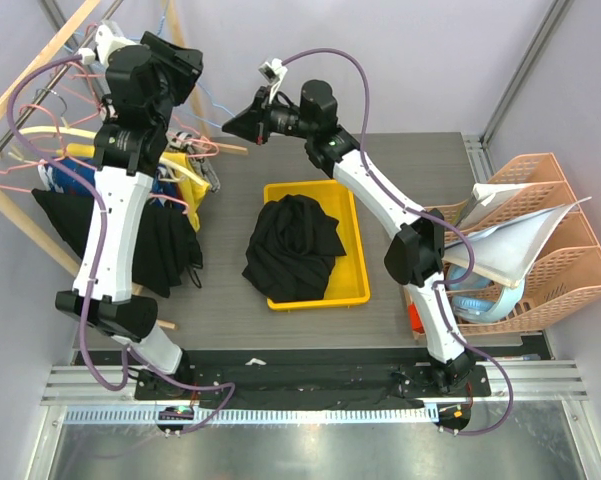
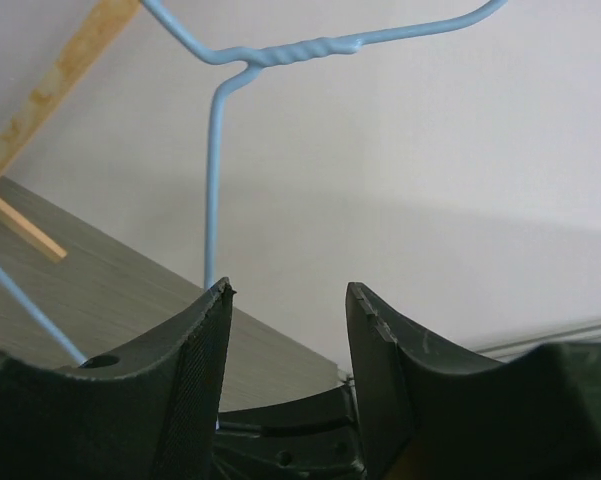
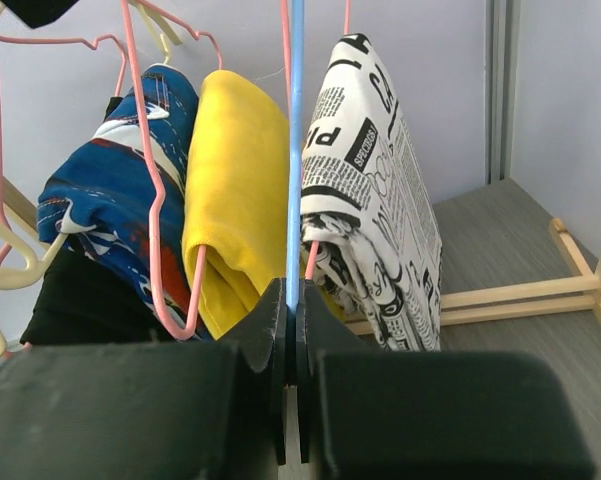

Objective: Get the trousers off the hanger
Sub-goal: Pass the hanger from the right arm to the left

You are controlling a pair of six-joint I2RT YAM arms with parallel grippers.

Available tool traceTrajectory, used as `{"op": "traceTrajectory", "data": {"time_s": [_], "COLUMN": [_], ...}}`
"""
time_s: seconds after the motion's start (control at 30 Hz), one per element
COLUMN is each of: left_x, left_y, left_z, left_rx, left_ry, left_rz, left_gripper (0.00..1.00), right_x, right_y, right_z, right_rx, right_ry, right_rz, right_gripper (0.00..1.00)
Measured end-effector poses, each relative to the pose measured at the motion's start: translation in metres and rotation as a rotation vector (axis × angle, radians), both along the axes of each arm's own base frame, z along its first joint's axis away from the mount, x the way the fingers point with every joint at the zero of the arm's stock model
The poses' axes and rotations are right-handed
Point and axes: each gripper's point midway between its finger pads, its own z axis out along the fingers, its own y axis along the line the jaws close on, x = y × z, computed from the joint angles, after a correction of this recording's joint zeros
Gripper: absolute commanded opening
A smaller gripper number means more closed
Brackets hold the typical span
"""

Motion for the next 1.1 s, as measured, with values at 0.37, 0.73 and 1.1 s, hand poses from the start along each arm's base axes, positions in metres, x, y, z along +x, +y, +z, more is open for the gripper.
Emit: {"op": "traceTrajectory", "data": {"time_s": [0.37, 0.73, 1.1], "left_x": [0.017, -0.002, 0.000], "left_y": [-0.011, -0.042, -0.017], "left_z": [-0.009, -0.023, -0.029], "left_rx": [-0.031, 0.077, 0.126], "left_ry": [0.011, 0.072, 0.102], "left_rz": [-0.013, 0.013, 0.101], "left_gripper": [0.47, 0.57, 0.63], "right_x": [0.001, 0.003, 0.008], "right_y": [-0.003, -0.005, -0.010], "right_z": [-0.004, -0.005, -0.014], "right_rx": [-0.008, -0.008, -0.025], "right_ry": [0.030, 0.033, 0.051], "right_rz": [0.008, 0.004, 0.000], "right_gripper": [0.01, 0.01, 0.01]}}
